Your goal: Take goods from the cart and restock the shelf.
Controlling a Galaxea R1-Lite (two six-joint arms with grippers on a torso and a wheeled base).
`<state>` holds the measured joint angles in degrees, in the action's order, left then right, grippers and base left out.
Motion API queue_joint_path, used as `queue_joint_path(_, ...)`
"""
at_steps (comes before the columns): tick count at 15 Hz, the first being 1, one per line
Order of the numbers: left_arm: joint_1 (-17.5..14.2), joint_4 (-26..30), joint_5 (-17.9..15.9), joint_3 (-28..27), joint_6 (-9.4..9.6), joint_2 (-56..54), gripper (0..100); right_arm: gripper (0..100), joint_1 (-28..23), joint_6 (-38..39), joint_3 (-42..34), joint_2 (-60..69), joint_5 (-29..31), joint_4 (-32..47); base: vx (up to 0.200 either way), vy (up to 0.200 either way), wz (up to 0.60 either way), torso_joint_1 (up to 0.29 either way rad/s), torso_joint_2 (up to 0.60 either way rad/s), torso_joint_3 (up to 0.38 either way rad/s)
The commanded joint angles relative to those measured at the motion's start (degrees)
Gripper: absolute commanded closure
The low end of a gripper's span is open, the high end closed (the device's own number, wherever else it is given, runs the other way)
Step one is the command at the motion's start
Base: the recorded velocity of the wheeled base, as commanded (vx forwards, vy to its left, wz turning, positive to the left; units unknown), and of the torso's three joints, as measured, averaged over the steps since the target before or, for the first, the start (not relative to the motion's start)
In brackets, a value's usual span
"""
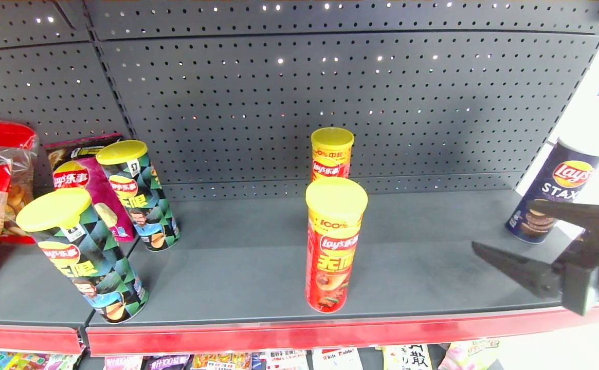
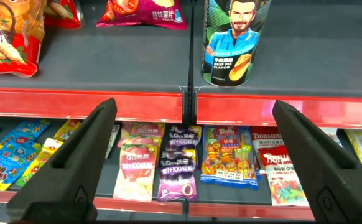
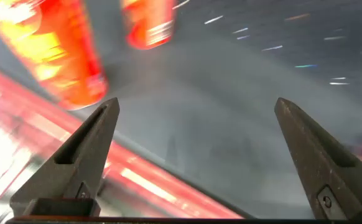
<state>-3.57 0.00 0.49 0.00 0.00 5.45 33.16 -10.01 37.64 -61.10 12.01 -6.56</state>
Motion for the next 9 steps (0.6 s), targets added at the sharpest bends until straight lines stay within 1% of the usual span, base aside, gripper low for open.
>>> queue_joint_path(1, 1.46, 0.00, 0.04, 0.00, 0.00, -0.18, 0, 0, -10.57, -1.24, -0.99, 13.64, -0.14, 2.25, 0.000, 0.000, 0.00, 0.000, 0.00, 0.000)
queue_joint_path(2, 1.64, 0.00, 0.04, 0.00, 0.00, -0.53, 0, 0, -15.14, 0.69, -1.61, 17.59, -0.23, 6.21, 0.000, 0.000, 0.00, 0.000, 0.00, 0.000)
queue_joint_path(3, 1.64, 0.00, 0.04, 0.00, 0.00, -0.62, 0, 0, -18.92, 3.24, -2.49, 21.55, -0.23, 11.83, 0.000, 0.000, 0.00, 0.000, 0.00, 0.000)
queue_joint_path(4, 1.64, 0.00, 0.04, 0.00, 0.00, -0.79, 0, 0, -21.47, 4.12, -2.84, 25.77, -0.32, 17.37, 0.000, 0.000, 0.00, 0.000, 0.00, 0.000)
queue_joint_path(7, 1.64, 0.00, 0.04, 0.00, 0.00, -0.97, 0, 0, -25.51, 4.38, -3.89, 36.84, 0.03, 28.44, 0.000, 0.000, 0.00, 0.000, 0.00, 0.000)
queue_joint_path(8, 1.64, 0.00, 0.04, 0.00, 0.00, -1.14, 0, 0, -27.27, 4.38, -6.09, 41.32, -0.05, 30.64, 0.000, 0.000, 0.00, 0.000, 0.00, 0.000)
queue_joint_path(9, 1.64, 0.00, 0.04, 0.00, 0.00, -1.23, 0, 0, -28.06, 4.30, -8.73, 45.19, -0.32, 31.17, 0.000, 0.000, 0.00, 0.000, 0.00, 0.000)
